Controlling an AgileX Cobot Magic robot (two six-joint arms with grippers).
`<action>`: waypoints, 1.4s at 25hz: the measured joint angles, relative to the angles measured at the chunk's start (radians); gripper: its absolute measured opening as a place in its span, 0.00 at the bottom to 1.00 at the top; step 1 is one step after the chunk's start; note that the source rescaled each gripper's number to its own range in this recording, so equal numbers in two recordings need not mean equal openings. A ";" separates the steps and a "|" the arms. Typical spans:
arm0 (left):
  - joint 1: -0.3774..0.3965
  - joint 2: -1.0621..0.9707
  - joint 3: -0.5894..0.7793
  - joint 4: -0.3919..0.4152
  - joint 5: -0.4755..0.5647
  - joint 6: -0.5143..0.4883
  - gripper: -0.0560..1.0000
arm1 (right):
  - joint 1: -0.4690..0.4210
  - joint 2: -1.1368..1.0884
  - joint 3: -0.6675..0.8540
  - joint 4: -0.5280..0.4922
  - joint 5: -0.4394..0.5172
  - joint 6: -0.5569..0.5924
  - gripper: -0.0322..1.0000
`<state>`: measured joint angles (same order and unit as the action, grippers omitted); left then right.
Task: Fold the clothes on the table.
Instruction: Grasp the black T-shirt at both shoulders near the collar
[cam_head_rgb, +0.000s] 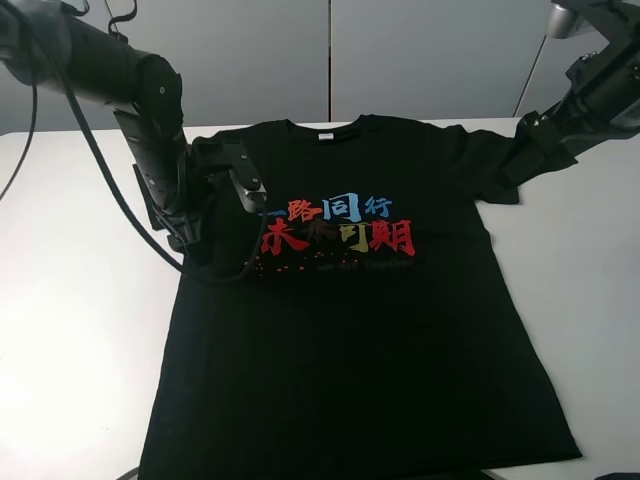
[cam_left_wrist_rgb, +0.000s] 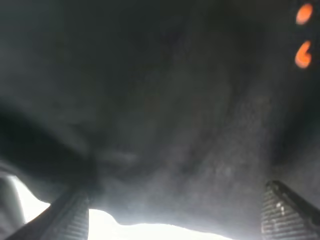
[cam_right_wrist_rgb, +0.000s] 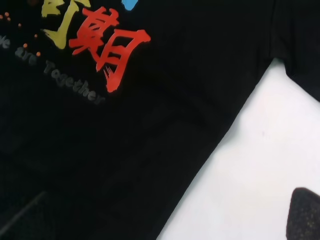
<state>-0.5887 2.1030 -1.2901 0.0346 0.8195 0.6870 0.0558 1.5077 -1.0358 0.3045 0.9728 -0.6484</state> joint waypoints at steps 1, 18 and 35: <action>0.000 0.010 0.000 0.004 0.000 0.000 0.91 | 0.000 0.000 0.000 0.001 0.000 0.000 1.00; 0.000 0.039 -0.009 0.014 -0.049 -0.002 0.91 | -0.002 0.000 0.000 0.078 -0.003 -0.059 1.00; -0.002 0.048 -0.016 0.014 -0.049 -0.018 0.05 | -0.004 0.000 0.000 0.078 -0.003 -0.075 1.00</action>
<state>-0.5910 2.1512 -1.3058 0.0489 0.7707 0.6690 0.0515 1.5077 -1.0358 0.3823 0.9702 -0.7231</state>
